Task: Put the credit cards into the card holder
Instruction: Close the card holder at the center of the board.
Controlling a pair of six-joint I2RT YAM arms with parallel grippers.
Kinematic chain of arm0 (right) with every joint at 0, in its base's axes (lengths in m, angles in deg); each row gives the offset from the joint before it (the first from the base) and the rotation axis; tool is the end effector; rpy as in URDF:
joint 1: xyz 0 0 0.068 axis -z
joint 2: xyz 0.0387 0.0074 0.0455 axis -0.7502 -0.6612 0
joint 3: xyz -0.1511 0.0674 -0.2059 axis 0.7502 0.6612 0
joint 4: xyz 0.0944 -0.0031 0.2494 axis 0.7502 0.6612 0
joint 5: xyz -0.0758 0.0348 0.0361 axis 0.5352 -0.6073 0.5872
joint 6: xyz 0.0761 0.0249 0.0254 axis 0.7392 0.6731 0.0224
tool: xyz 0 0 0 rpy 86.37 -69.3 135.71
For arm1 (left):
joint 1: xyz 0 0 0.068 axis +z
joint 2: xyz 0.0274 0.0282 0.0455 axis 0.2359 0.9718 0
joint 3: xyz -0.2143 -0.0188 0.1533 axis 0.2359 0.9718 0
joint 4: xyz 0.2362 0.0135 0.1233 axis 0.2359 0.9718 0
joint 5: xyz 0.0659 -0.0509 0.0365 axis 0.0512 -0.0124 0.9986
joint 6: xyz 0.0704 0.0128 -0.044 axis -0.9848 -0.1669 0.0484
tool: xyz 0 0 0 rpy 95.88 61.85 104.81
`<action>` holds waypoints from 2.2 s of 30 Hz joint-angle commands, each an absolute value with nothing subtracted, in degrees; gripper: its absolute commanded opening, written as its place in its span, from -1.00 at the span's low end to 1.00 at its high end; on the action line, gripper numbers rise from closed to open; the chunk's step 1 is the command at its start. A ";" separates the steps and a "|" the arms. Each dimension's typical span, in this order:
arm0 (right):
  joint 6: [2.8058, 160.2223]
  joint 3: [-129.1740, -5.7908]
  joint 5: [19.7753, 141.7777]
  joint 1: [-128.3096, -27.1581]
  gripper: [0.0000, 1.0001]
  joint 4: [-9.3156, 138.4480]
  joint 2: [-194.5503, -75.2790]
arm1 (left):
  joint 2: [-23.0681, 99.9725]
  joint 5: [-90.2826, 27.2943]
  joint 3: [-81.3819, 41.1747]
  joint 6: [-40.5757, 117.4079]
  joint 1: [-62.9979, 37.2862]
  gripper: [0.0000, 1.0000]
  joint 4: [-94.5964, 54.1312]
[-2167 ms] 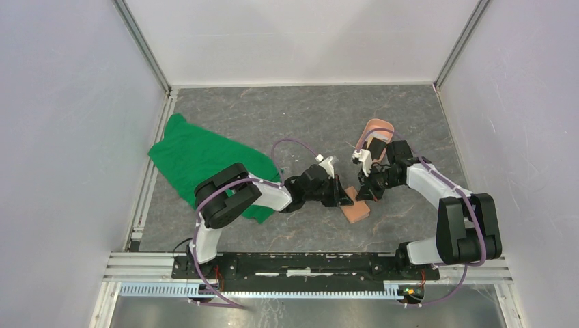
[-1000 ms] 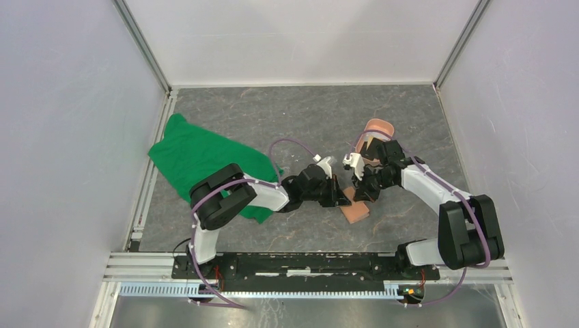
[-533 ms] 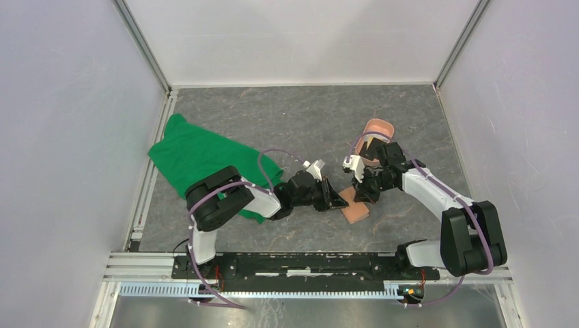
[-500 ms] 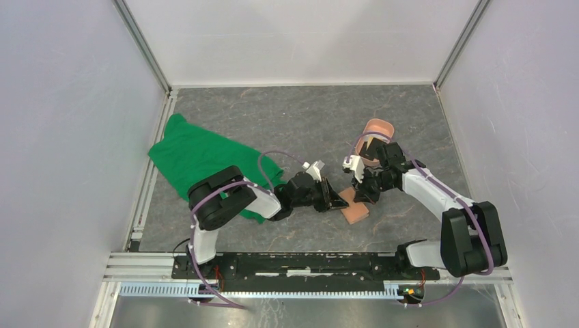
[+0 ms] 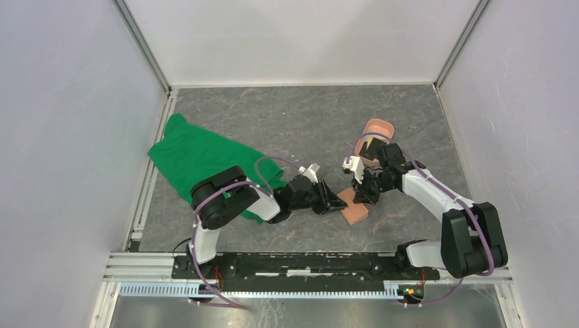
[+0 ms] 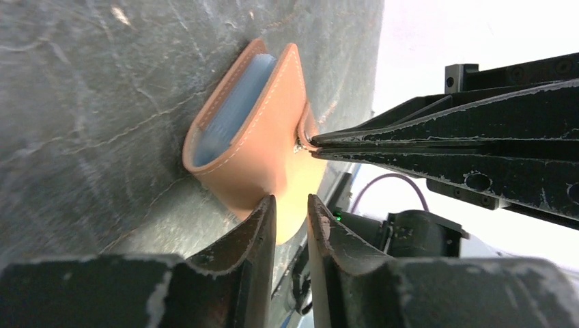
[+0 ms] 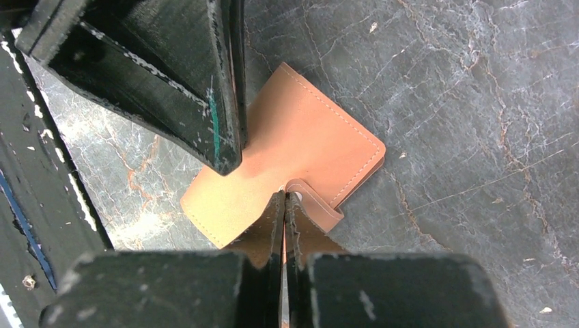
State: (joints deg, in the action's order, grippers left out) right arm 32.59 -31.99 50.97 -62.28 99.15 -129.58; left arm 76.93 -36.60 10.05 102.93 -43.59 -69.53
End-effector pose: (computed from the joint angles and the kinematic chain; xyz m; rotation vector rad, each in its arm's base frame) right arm 0.2221 0.1001 0.1385 -1.3313 2.2006 0.7370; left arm 0.1993 -0.3411 0.0762 -0.1976 2.3614 -1.6149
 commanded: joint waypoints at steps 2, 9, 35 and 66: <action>34.20 -33.61 51.27 -62.20 -1.00 99.19 -128.63 | 68.28 -30.66 10.95 91.24 -43.51 -0.42 -58.59; 34.21 -34.89 51.59 -61.32 -1.00 98.61 -128.21 | 53.11 -23.73 14.10 76.52 -44.33 -0.38 -48.33; 28.91 -33.29 46.41 -60.92 -1.00 98.36 -126.92 | 61.31 -42.52 6.18 52.53 -39.27 0.80 -47.40; 26.31 -32.89 45.53 -61.03 -1.00 99.46 -128.11 | 75.30 -42.52 -3.43 59.27 -38.17 -0.85 -39.58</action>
